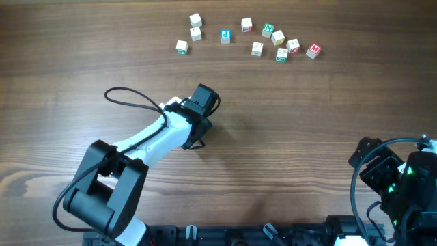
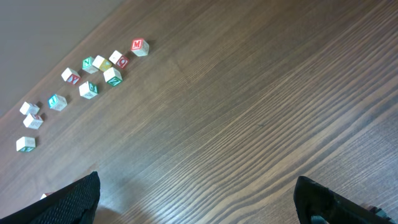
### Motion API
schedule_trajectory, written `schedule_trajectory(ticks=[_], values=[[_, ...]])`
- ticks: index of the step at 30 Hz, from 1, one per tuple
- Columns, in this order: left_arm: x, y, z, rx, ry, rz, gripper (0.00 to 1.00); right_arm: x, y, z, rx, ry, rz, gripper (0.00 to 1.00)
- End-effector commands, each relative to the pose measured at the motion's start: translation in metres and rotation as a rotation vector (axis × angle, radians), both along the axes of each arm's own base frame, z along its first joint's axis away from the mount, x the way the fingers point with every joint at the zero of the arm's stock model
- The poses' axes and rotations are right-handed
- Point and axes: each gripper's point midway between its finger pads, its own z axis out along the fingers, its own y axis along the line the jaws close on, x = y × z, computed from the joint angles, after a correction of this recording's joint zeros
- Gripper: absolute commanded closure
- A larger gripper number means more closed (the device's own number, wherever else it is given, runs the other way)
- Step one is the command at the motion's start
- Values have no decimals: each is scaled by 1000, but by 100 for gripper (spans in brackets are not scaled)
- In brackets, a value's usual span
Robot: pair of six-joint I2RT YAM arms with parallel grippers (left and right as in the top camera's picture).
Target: Form a circle
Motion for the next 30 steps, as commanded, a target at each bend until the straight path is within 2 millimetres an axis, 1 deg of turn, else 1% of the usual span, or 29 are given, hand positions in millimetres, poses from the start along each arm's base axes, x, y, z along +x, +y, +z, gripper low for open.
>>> schedule_trajectory(ticks=[1, 4, 5, 7, 8, 30], values=[[0, 6, -3, 18, -4, 28, 94, -1, -1, 1, 1, -6, -7, 0], [0, 6, -3, 18, -4, 28, 91, -1, -1, 1, 1, -6, -7, 0], [0, 6, -3, 18, -4, 28, 91, -1, -1, 1, 0, -6, -7, 0], [0, 6, -3, 18, -3, 28, 96, -1, -1, 1, 1, -6, -7, 0], [0, 6, -3, 18, -3, 28, 96, -1, -1, 1, 0, -6, -7, 0], [0, 6, -3, 18, -3, 28, 96, -1, -1, 1, 0, -5, -7, 0]])
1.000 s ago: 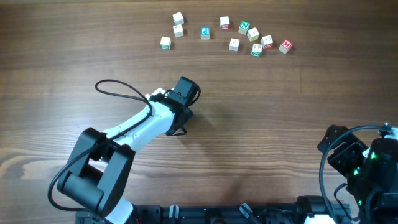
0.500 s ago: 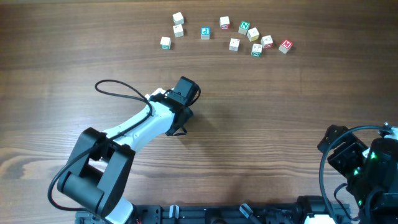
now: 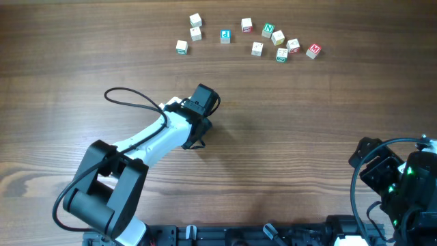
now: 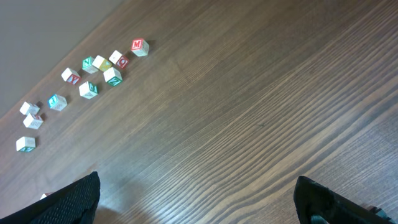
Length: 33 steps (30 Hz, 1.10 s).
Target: Form a circle
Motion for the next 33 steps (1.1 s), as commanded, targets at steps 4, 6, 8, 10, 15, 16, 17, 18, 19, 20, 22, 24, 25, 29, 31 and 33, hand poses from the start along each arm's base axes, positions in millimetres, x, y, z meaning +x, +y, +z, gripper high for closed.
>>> schedule_trajectory(ticks=[4, 6, 8, 10, 15, 16, 17, 18, 19, 20, 22, 24, 25, 29, 31, 33], values=[[0, 6, -3, 21, 0, 21, 96, -1, -1, 1, 0, -6, -7, 0], [0, 6, -3, 21, 0, 21, 96, -1, -1, 1, 1, -6, -7, 0], [0, 6, -3, 21, 0, 21, 96, -1, -1, 1, 1, -6, -7, 0], [0, 6, -3, 21, 0, 21, 96, -1, -1, 1, 1, -6, -7, 0], [-1, 6, -3, 20, 1, 20, 96, -1, -1, 1, 0, -6, -7, 0], [-1, 6, -3, 19, 4, 20, 96, -1, -1, 1, 0, -6, -7, 0], [-2, 6, -4, 20, 8, 19, 96, -1, -1, 1, 0, -6, -7, 0], [-4, 6, -4, 19, 15, 19, 96, -1, -1, 1, 1, -6, -7, 0], [-4, 6, -4, 22, 18, 19, 96, -1, -1, 1, 1, -6, -7, 0], [-4, 7, -4, 23, 18, 18, 96, -1, -1, 1, 1, -6, -7, 0], [-4, 7, -4, 22, 17, 18, 96, -1, -1, 1, 0, -6, -7, 0], [-3, 6, -4, 20, 14, 19, 96, -1, -1, 1, 1, -6, -7, 0], [-2, 6, -4, 18, 10, 19, 96, -1, -1, 1, 1, -6, -7, 0], [0, 4, -3, 12, 1, 19, 96, -1, -1, 1, 1, -6, -7, 0], [1, 4, -3, 9, -4, 23, 96, -1, -1, 1, 1, -6, -7, 0], [2, 3, -3, 2, -9, 41, 96, -1, -1, 1, 1, -6, -7, 0]])
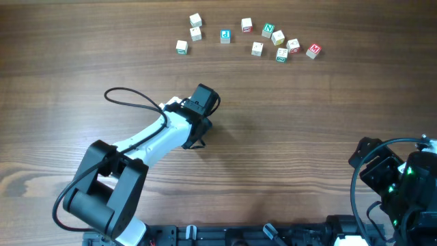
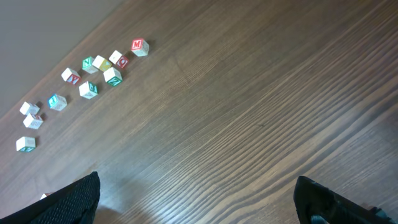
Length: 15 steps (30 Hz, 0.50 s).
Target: Form a circle
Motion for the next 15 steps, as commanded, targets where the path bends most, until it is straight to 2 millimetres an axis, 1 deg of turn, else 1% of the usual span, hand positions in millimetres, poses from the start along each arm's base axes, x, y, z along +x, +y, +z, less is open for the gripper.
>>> schedule_trajectory(ticks=[1, 4, 9, 15], values=[[1, 4, -3, 7, -4, 37, 96, -1, -1, 1, 0, -6, -7, 0], [1, 11, -2, 48, -11, 33, 96, -1, -1, 1, 1, -6, -7, 0], [-8, 19, -4, 84, 25, 34, 96, -1, -1, 1, 1, -6, -7, 0], [-3, 24, -2, 113, -3, 41, 96, -1, -1, 1, 1, -6, -7, 0]])
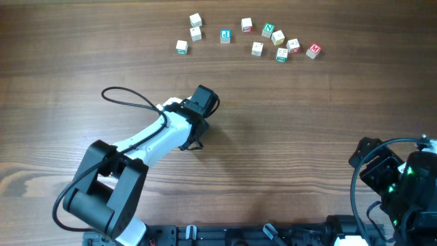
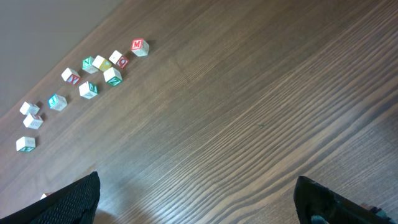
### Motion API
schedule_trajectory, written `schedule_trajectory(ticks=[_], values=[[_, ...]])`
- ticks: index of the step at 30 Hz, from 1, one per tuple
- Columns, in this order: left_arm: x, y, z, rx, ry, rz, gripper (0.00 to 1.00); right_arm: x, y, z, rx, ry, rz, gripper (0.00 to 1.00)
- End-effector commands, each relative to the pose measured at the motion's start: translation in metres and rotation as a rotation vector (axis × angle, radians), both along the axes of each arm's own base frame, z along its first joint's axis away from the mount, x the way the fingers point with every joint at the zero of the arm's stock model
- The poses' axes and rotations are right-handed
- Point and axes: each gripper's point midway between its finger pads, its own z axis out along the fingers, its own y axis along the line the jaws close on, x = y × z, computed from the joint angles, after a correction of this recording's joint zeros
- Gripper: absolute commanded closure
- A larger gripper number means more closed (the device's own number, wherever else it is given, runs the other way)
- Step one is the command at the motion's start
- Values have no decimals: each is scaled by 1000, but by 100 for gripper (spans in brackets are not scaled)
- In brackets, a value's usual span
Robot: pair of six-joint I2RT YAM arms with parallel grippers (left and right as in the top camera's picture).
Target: Form a circle
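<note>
Several small letter cubes lie in a loose, uneven row at the far side of the table, from a teal-marked cube point(image 1: 181, 46) on the left to a red M cube point(image 1: 313, 50) on the right. Between them sit a blue-letter cube point(image 1: 225, 35) and a green N cube point(image 1: 268, 29). The right wrist view shows the same row far off, with the red M cube point(image 2: 139, 46) at its end. My left gripper point(image 1: 193, 144) points down at mid-table, well short of the cubes; its jaws are hidden under the wrist. My right gripper point(image 2: 196, 200) is open and holds nothing.
The left arm's black cable point(image 1: 130, 97) loops out over the wooden table point(image 1: 328, 116). My right arm point(image 1: 396, 184) is folded at the near right corner. The table's far edge runs just behind the cubes in the right wrist view.
My left arm and its cable loop have shifted slightly to the left. The cubes and the right arm are where they were.
Through all three earlier moments the left arm stood over mid-table, the right arm rested at the near right corner, and the cubes lay in the same uneven row. Only the small leftward shift of the left arm shows now.
</note>
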Motion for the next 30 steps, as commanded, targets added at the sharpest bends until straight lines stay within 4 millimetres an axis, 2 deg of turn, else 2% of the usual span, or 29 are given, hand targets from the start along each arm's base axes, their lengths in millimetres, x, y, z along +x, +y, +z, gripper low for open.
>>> schedule_trajectory(ticks=[1, 17, 30], values=[[2, 10, -1, 44, -17, 24, 96, -1, -1, 1, 0, -6, -7, 0], [18, 31, 3, 91, -75, 87, 96, -1, -1, 1, 0, -6, -7, 0], [25, 30, 5, 78, -105, 93, 96, -1, -1, 1, 0, -6, -7, 0]])
